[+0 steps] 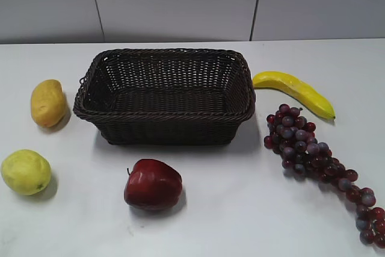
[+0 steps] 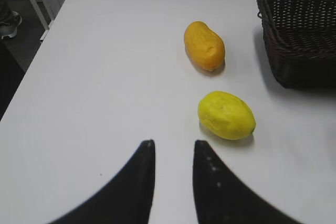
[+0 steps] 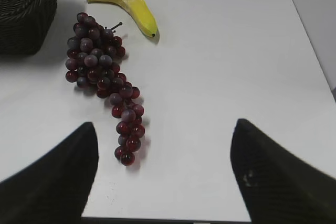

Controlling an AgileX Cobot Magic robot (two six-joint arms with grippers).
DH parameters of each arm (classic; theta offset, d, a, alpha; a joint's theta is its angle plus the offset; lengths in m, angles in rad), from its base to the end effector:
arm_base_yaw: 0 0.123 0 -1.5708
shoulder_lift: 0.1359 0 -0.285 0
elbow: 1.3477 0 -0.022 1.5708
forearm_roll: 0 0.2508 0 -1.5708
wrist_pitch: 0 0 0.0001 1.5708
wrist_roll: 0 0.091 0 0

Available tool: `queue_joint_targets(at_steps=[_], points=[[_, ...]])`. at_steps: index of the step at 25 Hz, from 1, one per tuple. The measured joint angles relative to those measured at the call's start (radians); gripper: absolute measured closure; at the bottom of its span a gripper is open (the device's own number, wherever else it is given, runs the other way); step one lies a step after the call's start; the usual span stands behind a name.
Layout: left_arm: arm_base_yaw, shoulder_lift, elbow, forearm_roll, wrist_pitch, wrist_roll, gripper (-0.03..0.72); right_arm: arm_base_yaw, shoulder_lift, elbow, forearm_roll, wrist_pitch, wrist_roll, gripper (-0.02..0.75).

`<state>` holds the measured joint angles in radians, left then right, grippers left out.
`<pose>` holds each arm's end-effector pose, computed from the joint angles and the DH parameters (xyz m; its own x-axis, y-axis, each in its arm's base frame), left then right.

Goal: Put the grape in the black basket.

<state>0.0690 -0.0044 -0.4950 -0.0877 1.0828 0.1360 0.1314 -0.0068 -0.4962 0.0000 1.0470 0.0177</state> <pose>-0.0055 -0.0074 0.2744 -0.4715 0.0620 -0.8797 0.0440 0.9979 0.0467 -0.0048 -0.0006 0.2773 -0.4395 -0.0402 -0.8973 -0.1233 0.9922 0.0159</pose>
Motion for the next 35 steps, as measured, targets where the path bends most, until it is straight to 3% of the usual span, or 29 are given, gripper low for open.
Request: queue_joint_targets(at_steps=[13, 18, 35], points=[[0.000, 0.000, 0.000, 0.000, 0.000, 0.000, 0.460, 0.000, 0.000, -0.002, 0.000, -0.002, 0.001, 0.143], [0.000, 0.000, 0.000, 0.000, 0.000, 0.000, 0.460, 0.000, 0.048, -0.027, 0.000, -0.132, 0.001, 0.143], [0.000, 0.000, 0.000, 0.000, 0.000, 0.000, 0.460, 0.000, 0.775, -0.029, 0.033, -0.597, 0.000, 0.143]])
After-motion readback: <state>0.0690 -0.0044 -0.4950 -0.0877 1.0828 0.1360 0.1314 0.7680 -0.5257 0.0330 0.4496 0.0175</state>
